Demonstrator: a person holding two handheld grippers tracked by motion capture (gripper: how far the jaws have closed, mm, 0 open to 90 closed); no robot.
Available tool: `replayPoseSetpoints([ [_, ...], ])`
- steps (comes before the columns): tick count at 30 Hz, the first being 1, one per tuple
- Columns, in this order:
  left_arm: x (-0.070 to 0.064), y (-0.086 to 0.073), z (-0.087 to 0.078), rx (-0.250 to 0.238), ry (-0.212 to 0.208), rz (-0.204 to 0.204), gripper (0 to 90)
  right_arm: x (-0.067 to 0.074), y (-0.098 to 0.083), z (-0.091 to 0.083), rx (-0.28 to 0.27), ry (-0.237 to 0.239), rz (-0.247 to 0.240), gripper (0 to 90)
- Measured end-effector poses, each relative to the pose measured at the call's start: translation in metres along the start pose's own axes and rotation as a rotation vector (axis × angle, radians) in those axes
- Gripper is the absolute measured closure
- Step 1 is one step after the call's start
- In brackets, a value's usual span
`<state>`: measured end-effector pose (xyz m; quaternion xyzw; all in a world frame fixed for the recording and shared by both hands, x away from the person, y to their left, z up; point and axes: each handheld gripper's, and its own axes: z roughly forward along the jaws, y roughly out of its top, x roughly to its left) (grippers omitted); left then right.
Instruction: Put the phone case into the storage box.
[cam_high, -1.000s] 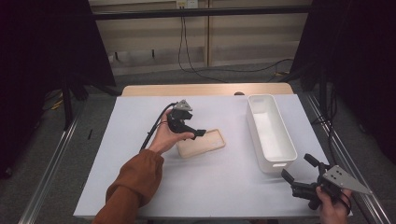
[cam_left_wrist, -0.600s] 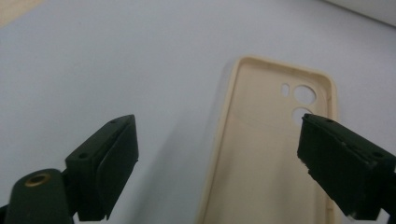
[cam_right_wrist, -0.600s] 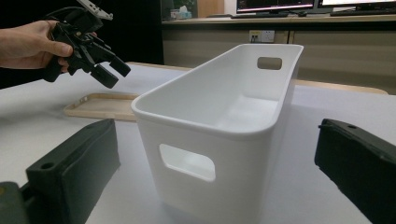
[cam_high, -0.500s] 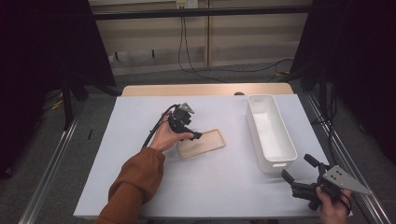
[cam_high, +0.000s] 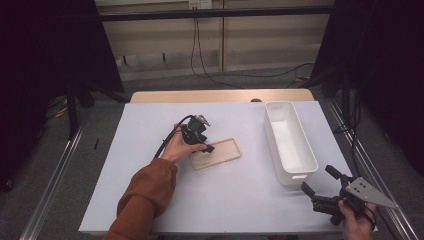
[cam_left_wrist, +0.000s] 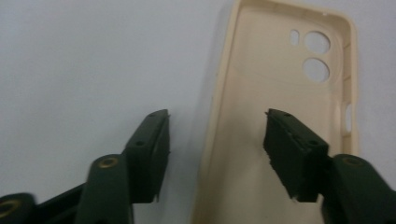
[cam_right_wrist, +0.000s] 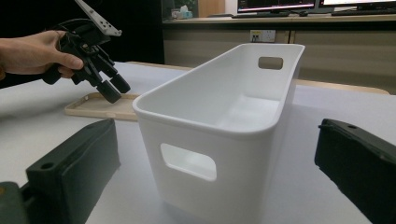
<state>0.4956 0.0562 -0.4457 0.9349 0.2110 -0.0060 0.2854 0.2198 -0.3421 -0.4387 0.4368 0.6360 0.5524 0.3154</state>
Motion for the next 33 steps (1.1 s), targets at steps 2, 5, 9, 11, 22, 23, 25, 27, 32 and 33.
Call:
replayPoseSetpoints([
  [2,0.0003,-0.0005,-0.0004,-0.006,0.005,-0.006,44.8,0.0001,0.0,0.0,0.0,0.0,-0.001,0.0],
  [5,0.0,0.0001,-0.0003,0.003,0.016,0.009,47.3,0.0002,0.0,0.0001,0.0,0.0,-0.001,0.0],
  [9,0.0011,0.0008,-0.0004,0.008,0.012,-0.003,49.3,0.0002,0.0,0.0001,0.0,0.0,-0.001,0.0],
  [11,0.0019,0.0009,-0.0007,0.011,0.012,-0.008,51.7,0.0002,0.0,-0.0002,0.001,0.002,-0.005,0.0],
  [22,0.0043,0.0023,-0.0022,0.03,-0.012,-0.023,62.4,0.0003,-0.0003,0.0005,0.003,0.002,-0.003,0.0],
  [23,0.0043,0.0029,-0.0026,0.038,-0.013,-0.022,63.7,0.0002,-0.0003,0.0006,0.003,0.001,-0.003,0.0],
  [25,0.005,0.0035,-0.0027,0.046,-0.036,-0.028,71.6,0.0002,-0.0003,0.0004,0.003,0.002,-0.003,0.0],
  [27,0.0058,0.0038,-0.0025,0.047,-0.042,-0.028,71.7,0.0003,-0.0003,0.0004,0.003,0.002,-0.002,0.0],
  [32,0.008,0.0055,-0.0024,0.059,-0.048,-0.038,73.5,0.0004,-0.0003,0.0004,0.003,0.003,-0.003,0.0],
  [33,0.008,0.006,-0.0021,0.059,-0.05,-0.046,74.3,0.0003,-0.0003,0.0003,0.002,0.004,-0.005,0.0],
])
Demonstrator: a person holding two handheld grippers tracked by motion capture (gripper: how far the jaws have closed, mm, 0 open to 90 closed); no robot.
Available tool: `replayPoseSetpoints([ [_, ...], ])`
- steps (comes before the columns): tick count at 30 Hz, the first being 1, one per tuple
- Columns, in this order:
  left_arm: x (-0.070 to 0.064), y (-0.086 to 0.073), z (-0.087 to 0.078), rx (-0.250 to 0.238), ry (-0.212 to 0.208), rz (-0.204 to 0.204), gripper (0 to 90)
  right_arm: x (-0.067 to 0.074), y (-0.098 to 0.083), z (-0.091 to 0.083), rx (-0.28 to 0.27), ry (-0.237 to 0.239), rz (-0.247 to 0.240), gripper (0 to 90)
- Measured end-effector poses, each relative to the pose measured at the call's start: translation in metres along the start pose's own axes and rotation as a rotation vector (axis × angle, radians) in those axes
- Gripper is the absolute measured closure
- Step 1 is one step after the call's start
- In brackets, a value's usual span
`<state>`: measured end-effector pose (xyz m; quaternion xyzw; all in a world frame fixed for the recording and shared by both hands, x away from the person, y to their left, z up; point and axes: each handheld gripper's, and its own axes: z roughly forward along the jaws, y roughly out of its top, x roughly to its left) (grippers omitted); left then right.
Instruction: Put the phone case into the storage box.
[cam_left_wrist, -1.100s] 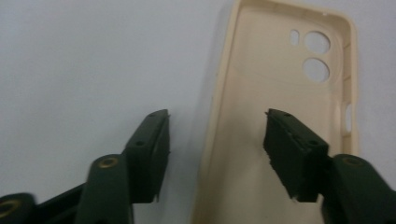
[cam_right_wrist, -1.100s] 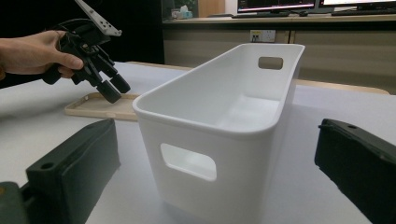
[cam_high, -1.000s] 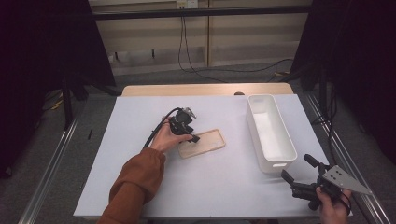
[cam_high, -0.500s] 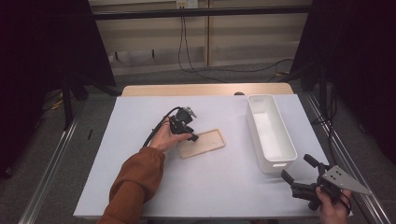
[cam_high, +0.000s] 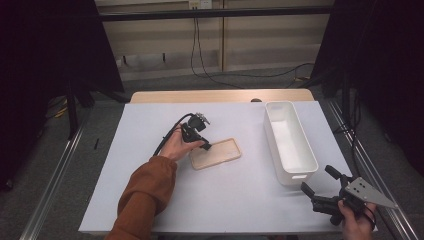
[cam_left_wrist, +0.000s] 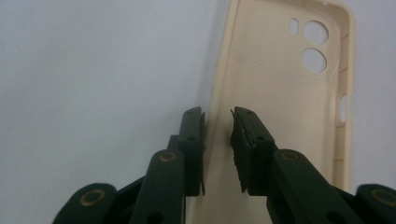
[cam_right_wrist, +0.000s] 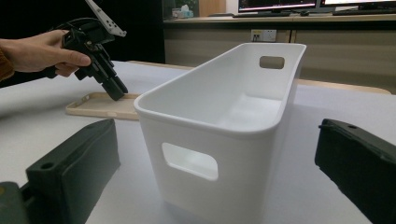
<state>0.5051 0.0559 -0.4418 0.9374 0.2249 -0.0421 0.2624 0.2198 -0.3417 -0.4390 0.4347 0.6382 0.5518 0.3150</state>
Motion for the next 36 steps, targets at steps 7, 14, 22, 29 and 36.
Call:
replayPoseSetpoints([
  [7,0.003,0.001,-0.001,0.005,0.0,-0.007,79.4,0.0,0.0,0.0,0.001,-0.002,0.001,0.0],
  [14,0.001,0.001,-0.001,0.001,0.019,-0.004,82.2,0.0,0.0,0.0,0.001,0.0,0.0,0.0],
  [22,-0.005,0.001,-0.001,0.003,0.076,0.058,86.2,0.0,0.0,-0.001,0.003,0.0,-0.002,0.0],
  [29,-0.007,0.0,-0.001,-0.009,0.091,0.069,87.8,-0.001,0.0,-0.001,0.003,0.001,-0.004,0.0],
  [36,-0.007,-0.003,-0.002,-0.028,0.1,0.053,87.9,-0.001,0.0,-0.002,-0.001,-0.003,0.0,0.0],
])
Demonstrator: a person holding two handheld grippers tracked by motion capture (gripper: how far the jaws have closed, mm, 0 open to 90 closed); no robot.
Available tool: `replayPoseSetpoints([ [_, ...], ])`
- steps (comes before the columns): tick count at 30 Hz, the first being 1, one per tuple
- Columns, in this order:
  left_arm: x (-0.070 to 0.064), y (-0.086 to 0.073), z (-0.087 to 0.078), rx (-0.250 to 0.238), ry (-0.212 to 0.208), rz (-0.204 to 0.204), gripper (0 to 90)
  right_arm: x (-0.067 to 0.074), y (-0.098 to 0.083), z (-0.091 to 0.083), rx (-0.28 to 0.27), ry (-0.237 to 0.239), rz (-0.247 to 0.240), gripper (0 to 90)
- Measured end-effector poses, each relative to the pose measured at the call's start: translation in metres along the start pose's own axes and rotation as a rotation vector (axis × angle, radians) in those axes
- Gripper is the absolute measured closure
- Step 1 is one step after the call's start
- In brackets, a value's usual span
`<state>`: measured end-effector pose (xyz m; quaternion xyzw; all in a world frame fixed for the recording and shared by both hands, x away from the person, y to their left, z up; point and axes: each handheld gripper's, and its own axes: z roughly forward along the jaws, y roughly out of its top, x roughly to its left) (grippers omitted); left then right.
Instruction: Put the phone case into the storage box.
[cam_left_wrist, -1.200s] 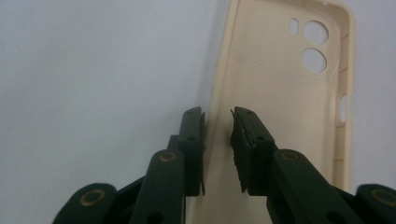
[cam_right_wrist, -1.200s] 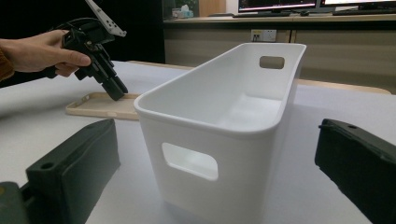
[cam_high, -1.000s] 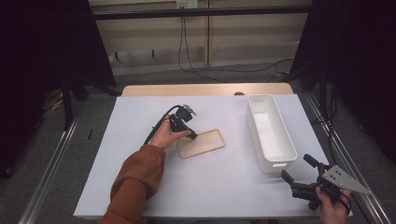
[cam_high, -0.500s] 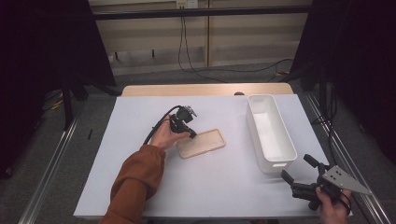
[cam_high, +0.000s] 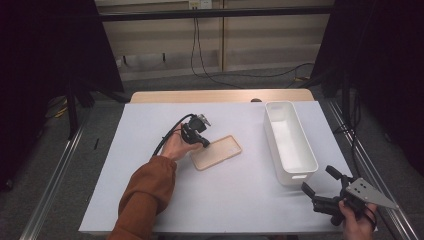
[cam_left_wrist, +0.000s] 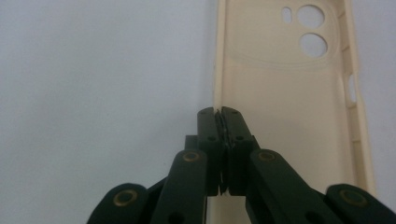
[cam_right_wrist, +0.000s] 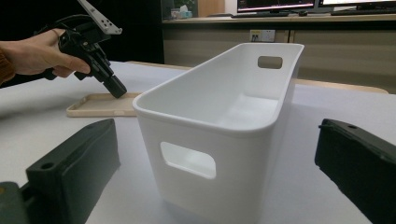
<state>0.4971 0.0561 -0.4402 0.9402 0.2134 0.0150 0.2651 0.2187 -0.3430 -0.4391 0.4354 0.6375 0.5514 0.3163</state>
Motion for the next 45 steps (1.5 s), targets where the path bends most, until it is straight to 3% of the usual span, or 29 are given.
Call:
replayPoseSetpoints([
  [5,0.002,-0.004,-0.001,-0.024,-0.006,-0.031,87.9,0.0,0.0,0.0,0.0,-0.002,0.003,0.0],
  [17,-0.002,-0.007,-0.009,-0.096,0.002,-0.058,87.9,0.0,0.0,-0.001,0.0,-0.005,0.004,0.0],
  [20,-0.004,-0.008,-0.012,-0.128,0.012,-0.071,87.9,0.0,0.0,-0.001,0.001,-0.005,0.004,0.0],
  [25,-0.006,-0.009,-0.02,-0.164,0.042,-0.06,87.9,0.0,0.0,-0.001,0.0,-0.006,0.005,0.0],
  [32,-0.01,-0.012,-0.029,-0.23,0.071,-0.106,87.9,0.0,0.0,-0.001,0.0,-0.007,0.006,0.0],
  [43,-0.024,-0.017,-0.037,-0.302,0.119,-0.078,87.9,0.0,0.0,-0.001,-0.001,-0.01,0.007,0.0],
  [45,-0.025,-0.019,-0.038,-0.314,0.112,-0.081,87.9,0.0,0.0,-0.001,0.0,-0.01,0.008,0.0],
])
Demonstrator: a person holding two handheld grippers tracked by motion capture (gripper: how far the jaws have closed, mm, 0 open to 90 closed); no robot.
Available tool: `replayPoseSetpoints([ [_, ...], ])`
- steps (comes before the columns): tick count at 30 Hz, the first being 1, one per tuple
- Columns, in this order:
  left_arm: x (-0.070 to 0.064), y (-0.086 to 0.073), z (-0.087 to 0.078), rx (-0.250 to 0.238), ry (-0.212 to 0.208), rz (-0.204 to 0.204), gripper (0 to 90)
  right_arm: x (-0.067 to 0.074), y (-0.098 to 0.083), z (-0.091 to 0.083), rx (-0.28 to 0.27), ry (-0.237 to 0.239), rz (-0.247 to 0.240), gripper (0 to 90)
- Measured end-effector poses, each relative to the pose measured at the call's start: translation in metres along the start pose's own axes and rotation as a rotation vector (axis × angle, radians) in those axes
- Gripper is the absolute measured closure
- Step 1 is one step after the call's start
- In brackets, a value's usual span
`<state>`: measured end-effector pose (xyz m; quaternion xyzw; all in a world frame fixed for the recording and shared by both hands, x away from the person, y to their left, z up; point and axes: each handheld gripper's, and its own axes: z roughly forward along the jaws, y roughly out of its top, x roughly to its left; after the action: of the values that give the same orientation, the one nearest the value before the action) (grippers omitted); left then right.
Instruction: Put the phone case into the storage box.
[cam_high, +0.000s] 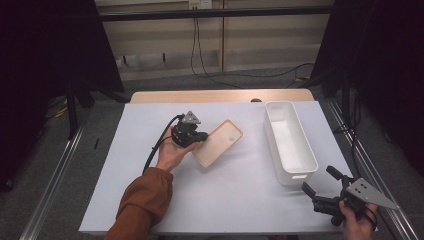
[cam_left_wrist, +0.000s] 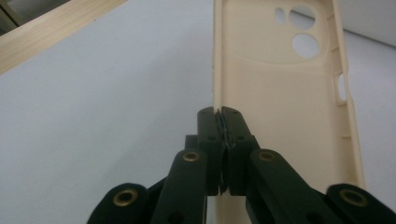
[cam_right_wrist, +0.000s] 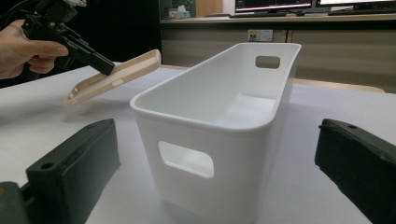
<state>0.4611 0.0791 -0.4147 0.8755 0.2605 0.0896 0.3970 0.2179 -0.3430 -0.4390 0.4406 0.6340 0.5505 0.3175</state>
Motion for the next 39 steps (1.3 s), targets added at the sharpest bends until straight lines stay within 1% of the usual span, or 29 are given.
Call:
replayPoseSetpoints([
  [1,-0.001,-0.001,-0.001,-0.01,0.009,0.003,87.9,0.0,0.0,0.0,0.0,0.0,0.0,0.0],
  [3,-0.002,-0.002,-0.004,-0.03,0.006,-0.012,87.9,0.0,0.0,0.0,0.0,0.0,0.0,0.0],
  [5,-0.004,-0.003,-0.006,-0.05,0.009,-0.017,87.9,0.0,0.0,0.0,0.0,-0.002,0.0,0.0],
  [6,-0.005,-0.004,-0.007,-0.061,0.009,-0.027,87.9,0.0,0.0,0.0,-0.001,-0.002,-0.001,0.0],
  [7,-0.005,-0.004,-0.008,-0.068,0.003,-0.027,87.9,0.0,0.0,0.0,-0.001,-0.003,-0.001,0.0],
  [8,-0.007,-0.004,-0.009,-0.079,0.011,-0.029,87.9,0.0,0.0,0.0,-0.002,-0.003,-0.001,0.0],
  [11,-0.008,-0.004,-0.013,-0.102,0.009,-0.047,87.9,0.0,0.0,0.0,-0.002,-0.004,-0.001,0.0],
  [14,-0.01,-0.004,-0.018,-0.125,0.016,-0.041,87.9,0.0,0.0,0.0,-0.002,-0.004,0.0,0.0],
  [15,-0.012,-0.005,-0.02,-0.139,0.014,-0.048,87.9,0.0,0.0,0.0,-0.002,-0.004,0.0,0.0],
  [17,-0.013,-0.005,-0.024,-0.155,0.024,-0.036,87.9,0.0,0.0,0.0,-0.003,-0.005,0.0,0.0],
  [18,-0.014,-0.006,-0.025,-0.165,0.024,-0.041,87.9,0.0,0.0,0.0,-0.003,-0.005,-0.001,0.0],
  [20,-0.016,-0.007,-0.028,-0.171,0.033,-0.027,87.8,0.0,0.0,0.0,-0.003,-0.005,-0.002,0.0],
  [23,-0.019,-0.008,-0.032,-0.191,0.044,-0.029,87.8,0.0,0.0,0.0,-0.005,-0.007,-0.001,0.0],
  [25,-0.021,-0.009,-0.035,-0.2,0.042,-0.04,87.8,0.0,0.001,-0.001,-0.006,-0.007,-0.002,0.0],
  [26,-0.022,-0.009,-0.036,-0.205,0.049,-0.037,87.8,0.0,0.001,-0.001,-0.006,-0.007,-0.002,0.0],
  [28,-0.026,-0.011,-0.039,-0.225,0.048,-0.045,87.8,0.0,0.001,-0.001,-0.01,-0.008,-0.004,0.0],
  [29,-0.027,-0.011,-0.042,-0.226,0.051,-0.044,87.8,0.0,0.002,-0.001,-0.013,-0.009,-0.001,0.0],
  [30,-0.028,-0.012,-0.044,-0.24,0.043,-0.048,87.8,0.0,0.002,-0.002,-0.014,-0.009,-0.003,0.0],
  [31,-0.029,-0.013,-0.046,-0.25,0.046,-0.054,87.8,0.001,0.003,-0.002,-0.016,-0.012,0.001,0.0],
  [34,-0.032,-0.014,-0.052,-0.268,0.058,-0.045,87.8,0.001,0.006,-0.002,-0.021,-0.01,-0.005,0.0],
  [38,-0.036,-0.017,-0.061,-0.3,0.06,-0.052,87.8,0.004,0.016,-0.001,-0.045,-0.007,-0.015,0.0],
  [39,-0.037,-0.017,-0.063,-0.304,0.066,-0.048,87.8,0.004,0.018,-0.001,-0.047,-0.006,-0.018,0.0],
])
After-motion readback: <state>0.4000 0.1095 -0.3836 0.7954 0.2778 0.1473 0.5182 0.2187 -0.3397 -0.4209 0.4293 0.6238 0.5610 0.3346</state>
